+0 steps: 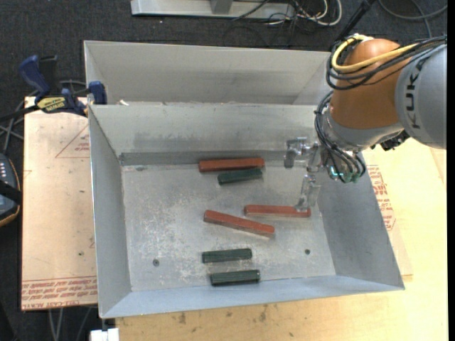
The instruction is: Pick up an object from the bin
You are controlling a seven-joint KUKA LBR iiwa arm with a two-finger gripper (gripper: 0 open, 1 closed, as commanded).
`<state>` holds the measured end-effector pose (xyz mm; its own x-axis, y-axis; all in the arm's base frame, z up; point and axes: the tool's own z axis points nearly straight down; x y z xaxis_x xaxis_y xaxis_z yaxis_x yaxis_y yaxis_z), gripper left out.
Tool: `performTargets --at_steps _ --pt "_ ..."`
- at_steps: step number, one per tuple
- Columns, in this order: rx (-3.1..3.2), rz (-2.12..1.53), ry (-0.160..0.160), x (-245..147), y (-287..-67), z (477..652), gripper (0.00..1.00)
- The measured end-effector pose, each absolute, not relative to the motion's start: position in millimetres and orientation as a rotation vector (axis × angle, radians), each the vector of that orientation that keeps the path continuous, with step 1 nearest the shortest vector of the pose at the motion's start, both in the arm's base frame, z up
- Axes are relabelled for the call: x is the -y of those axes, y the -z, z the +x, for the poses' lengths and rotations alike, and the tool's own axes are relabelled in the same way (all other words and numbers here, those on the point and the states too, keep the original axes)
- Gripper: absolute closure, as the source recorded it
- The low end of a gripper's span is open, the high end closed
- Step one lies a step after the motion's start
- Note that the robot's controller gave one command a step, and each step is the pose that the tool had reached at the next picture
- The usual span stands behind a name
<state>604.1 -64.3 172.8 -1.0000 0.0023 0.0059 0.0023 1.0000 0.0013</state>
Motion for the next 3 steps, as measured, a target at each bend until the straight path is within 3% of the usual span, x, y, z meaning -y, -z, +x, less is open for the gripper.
performTargets --at_steps 1,2,3 --pt "3.144 -0.001 0.001 64.2 -177.2 605.9 0.0" --pt "3.148 -0.007 0.001 31.7 -118.6 592.8 0.0" --pt "3.136 -0.046 0.003 13.8 -105.4 584.9 0.0"
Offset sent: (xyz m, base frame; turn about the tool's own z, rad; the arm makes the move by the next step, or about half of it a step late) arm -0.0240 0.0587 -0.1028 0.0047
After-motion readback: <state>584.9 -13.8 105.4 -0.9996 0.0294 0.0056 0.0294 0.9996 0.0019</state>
